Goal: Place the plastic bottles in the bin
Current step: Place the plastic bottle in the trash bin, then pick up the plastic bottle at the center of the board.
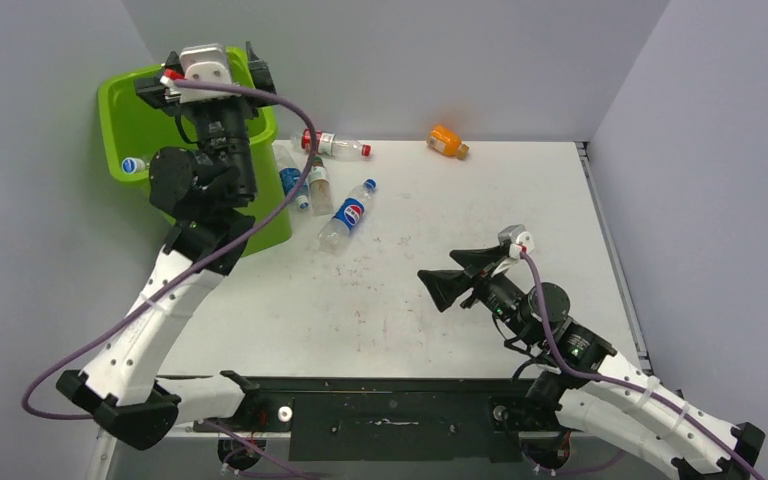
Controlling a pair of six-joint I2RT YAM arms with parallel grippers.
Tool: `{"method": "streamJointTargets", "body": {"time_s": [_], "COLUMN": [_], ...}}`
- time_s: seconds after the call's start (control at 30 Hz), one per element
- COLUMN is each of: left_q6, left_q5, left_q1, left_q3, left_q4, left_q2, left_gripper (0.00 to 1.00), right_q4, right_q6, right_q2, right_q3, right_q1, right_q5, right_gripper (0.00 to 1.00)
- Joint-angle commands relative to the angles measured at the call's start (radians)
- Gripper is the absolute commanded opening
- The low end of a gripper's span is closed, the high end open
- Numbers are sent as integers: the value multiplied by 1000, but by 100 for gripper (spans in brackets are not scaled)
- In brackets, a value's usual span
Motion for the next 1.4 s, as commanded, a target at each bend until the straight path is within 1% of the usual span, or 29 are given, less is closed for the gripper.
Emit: {"method": "streamJointTargets", "body": {"time_s": [0.0,0.03,0.1,0.17,0.27,0.33,0.43,0.5,0.6,0.67,0.77,0.9,1.03,1.13,1.37], "left_q6": [-305,-393,-519,-609,-659,-652,-626,-630,-640,-643,-645,-664,-668,-674,-675], "left_q5": [231,295,416,513,647,751,839,833,799,779,742,667,612,576,494], "left_q1": [-59,-59,-59,-59,-60,-61,-61,-62,-63,-64,-64,-62,-62,-62,-63], "left_q3": [57,58,54,60,45,20,-80,-187,-391,-514,-637,-781,-870,-914,-881], "left_q4": [-330,-398,-527,-658,-811,-909,-992,-979,-862,-778,-687,-567,-479,-449,-520], "left_q2": [-100,-110,-121,-121,-122,-125,-163,-210,-317,-383,-465,-572,-679,-721,-711], "left_gripper": [96,96,96,96,96,96,96,96,96,96,96,96,96,96,96], "right_q4": [44,50,55,55,42,39,77,107,191,235,273,246,212,183,77], "right_q6": [52,64,84,103,140,163,205,268,353,366,378,379,400,432,487], "right_q2": [-1,9,38,85,189,267,391,475,621,707,834,997,1136,1241,1420], "right_q3": [20,20,26,41,77,105,130,142,141,159,223,362,500,589,776], "right_q1": [4,4,4,4,2,-6,-41,-110,-177,-182,-173,-134,-113,-113,-111], "right_q5": [143,175,236,295,389,422,394,307,174,123,58,37,31,22,17], "right_gripper": [90,90,90,90,90,90,90,90,90,90,90,90,90,90,90]}}
